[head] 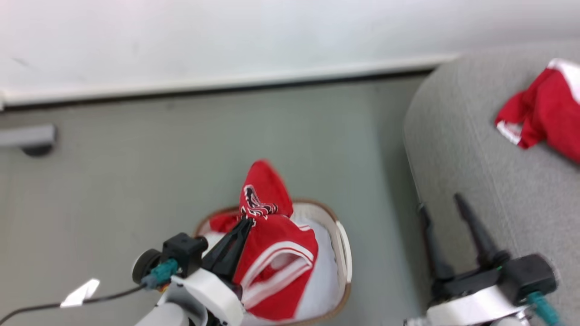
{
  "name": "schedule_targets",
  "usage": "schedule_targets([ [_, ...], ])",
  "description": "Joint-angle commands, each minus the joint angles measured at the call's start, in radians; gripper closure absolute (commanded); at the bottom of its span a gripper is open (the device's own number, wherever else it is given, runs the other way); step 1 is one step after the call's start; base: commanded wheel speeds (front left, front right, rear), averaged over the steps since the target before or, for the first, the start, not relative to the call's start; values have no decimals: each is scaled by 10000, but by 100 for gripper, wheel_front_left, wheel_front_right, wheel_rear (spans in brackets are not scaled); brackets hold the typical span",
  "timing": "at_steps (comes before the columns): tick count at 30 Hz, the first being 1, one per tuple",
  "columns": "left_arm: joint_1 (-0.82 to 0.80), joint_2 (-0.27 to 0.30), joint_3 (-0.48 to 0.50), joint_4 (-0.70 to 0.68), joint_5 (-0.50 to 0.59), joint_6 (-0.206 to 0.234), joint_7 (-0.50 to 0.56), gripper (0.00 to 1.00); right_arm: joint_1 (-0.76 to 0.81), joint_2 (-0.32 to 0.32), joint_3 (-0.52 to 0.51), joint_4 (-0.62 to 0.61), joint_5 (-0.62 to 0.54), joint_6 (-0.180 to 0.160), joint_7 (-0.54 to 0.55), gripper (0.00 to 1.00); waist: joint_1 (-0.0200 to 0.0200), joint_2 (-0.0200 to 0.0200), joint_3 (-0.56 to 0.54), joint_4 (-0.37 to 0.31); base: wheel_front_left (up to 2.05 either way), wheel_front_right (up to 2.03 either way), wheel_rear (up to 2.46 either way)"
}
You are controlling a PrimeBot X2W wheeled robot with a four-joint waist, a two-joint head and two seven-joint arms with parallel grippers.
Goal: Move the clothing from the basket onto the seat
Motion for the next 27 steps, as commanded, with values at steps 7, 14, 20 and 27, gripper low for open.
schedule_targets([
  [7,689,524,121,-2175,-45,741,558,100,44,-27,1711,1029,-671,-22,-15,0,3,0,-1367,342,0,0,0],
  [14,879,776,12,-3682,15,1111,1191,100,-1112,-102,3984,2309,-614,-23,-15,0,3,0,-1797,457,0,0,0],
  [20,923,743,-201,-4264,34,1222,1555,100,-2489,-417,5915,3030,571,-22,-15,0,3,0,-2007,581,0,0,0],
  [27,762,503,-560,-4528,-65,1025,1791,100,-3710,-404,7216,3687,1713,-22,-15,0,3,0,-2071,723,0,0,0],
])
